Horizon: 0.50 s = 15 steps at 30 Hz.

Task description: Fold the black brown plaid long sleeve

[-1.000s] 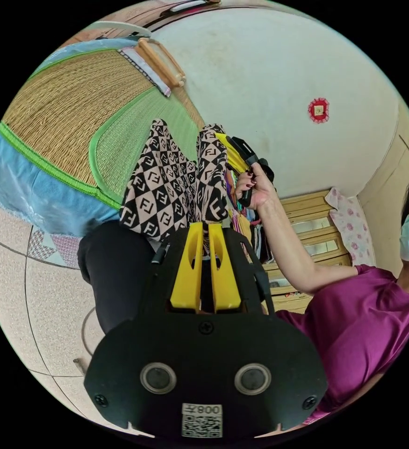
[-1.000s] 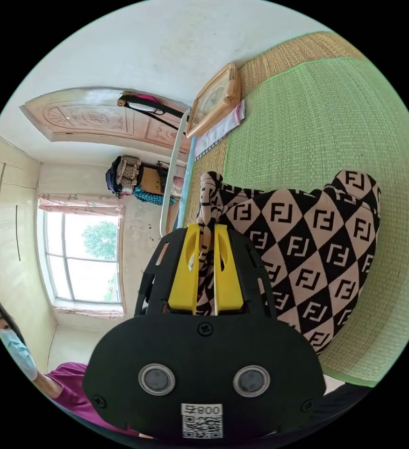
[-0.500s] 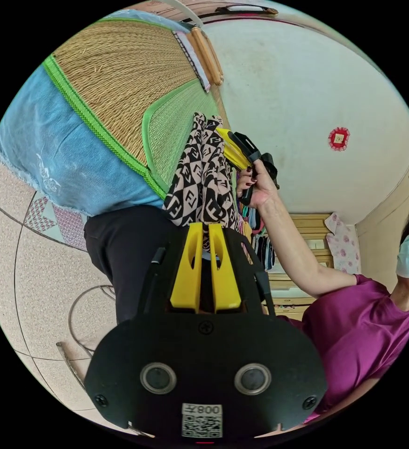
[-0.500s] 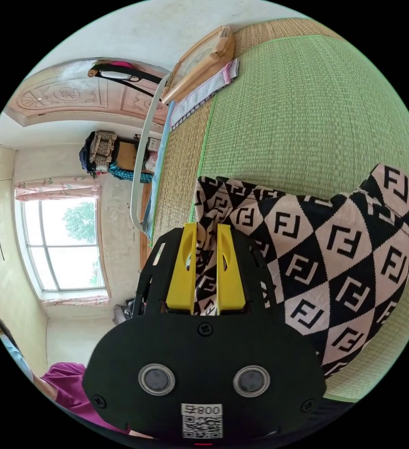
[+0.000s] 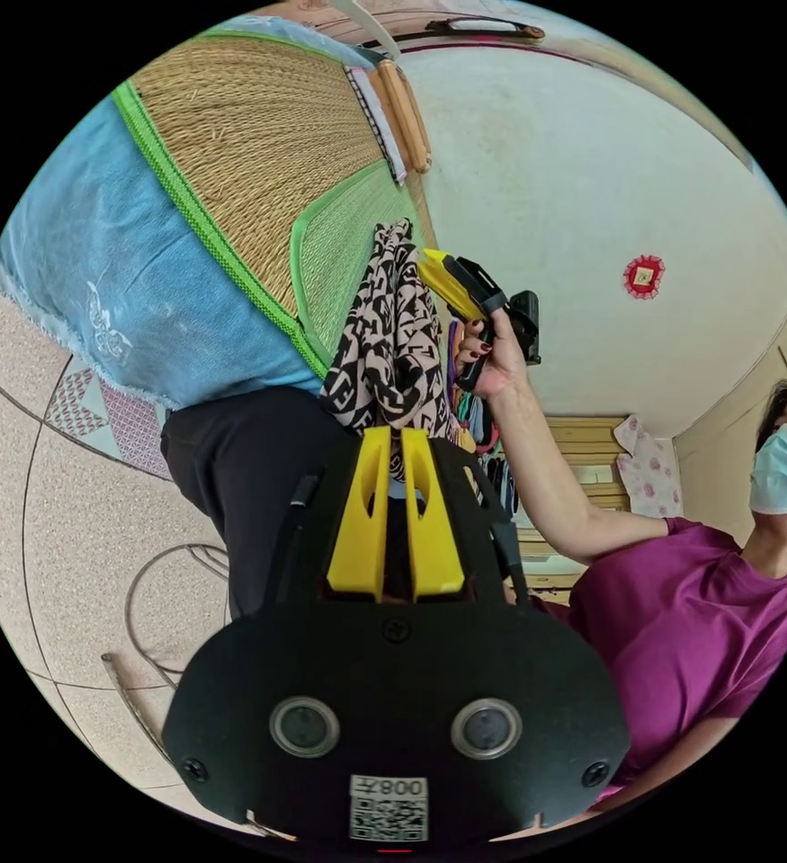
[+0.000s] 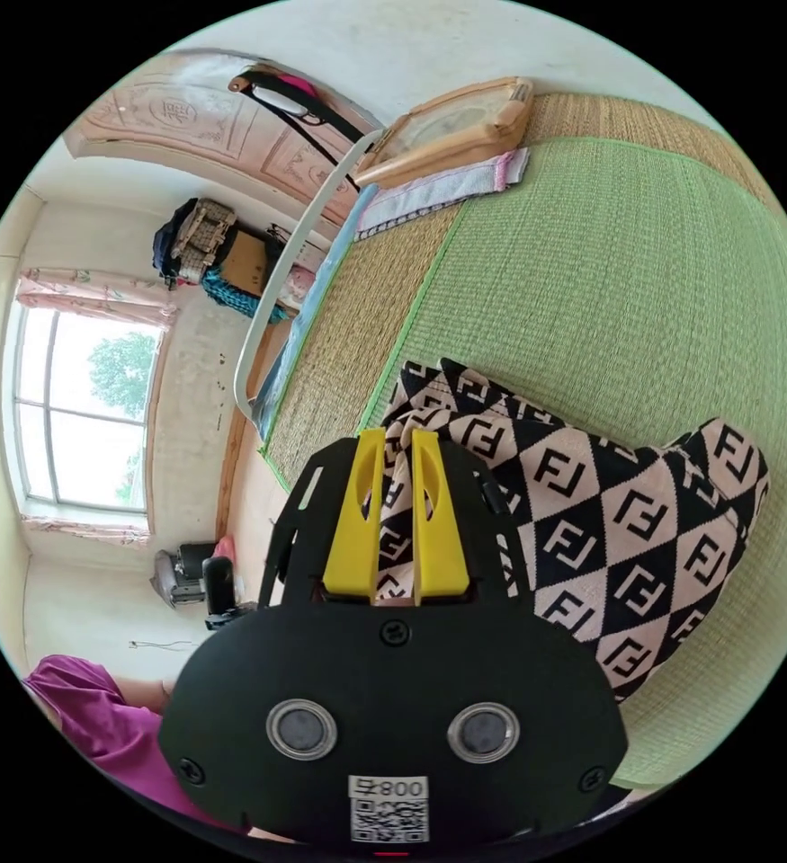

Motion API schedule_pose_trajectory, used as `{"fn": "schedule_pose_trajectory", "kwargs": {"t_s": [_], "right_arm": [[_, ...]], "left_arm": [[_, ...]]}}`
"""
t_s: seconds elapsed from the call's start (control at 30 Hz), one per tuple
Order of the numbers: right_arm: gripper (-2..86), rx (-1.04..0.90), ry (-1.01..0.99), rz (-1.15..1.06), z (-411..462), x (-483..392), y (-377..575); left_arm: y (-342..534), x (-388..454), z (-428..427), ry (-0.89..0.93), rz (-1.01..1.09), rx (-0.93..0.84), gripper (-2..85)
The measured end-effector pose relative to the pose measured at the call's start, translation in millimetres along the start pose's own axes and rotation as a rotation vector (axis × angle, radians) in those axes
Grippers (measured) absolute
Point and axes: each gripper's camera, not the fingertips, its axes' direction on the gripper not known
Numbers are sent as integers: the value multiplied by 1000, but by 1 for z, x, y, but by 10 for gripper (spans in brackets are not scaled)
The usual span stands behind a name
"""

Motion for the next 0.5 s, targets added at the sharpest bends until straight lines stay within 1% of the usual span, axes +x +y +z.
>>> {"fn": "schedule_pose_trajectory", "kwargs": {"t_s": [0.2,0.37,0.5], "right_arm": [[19,-41,111,-33,-18,-20,-28],[8,-81,160,-49,-25,-27,-50],[5,-97,175,-69,-38,-35,-61]], "left_arm": [[-1,23,-10,-77,93,22,3],[-14,32,5,-106,151,-6,1],[-19,37,23,-237,184,-55,1]]}}
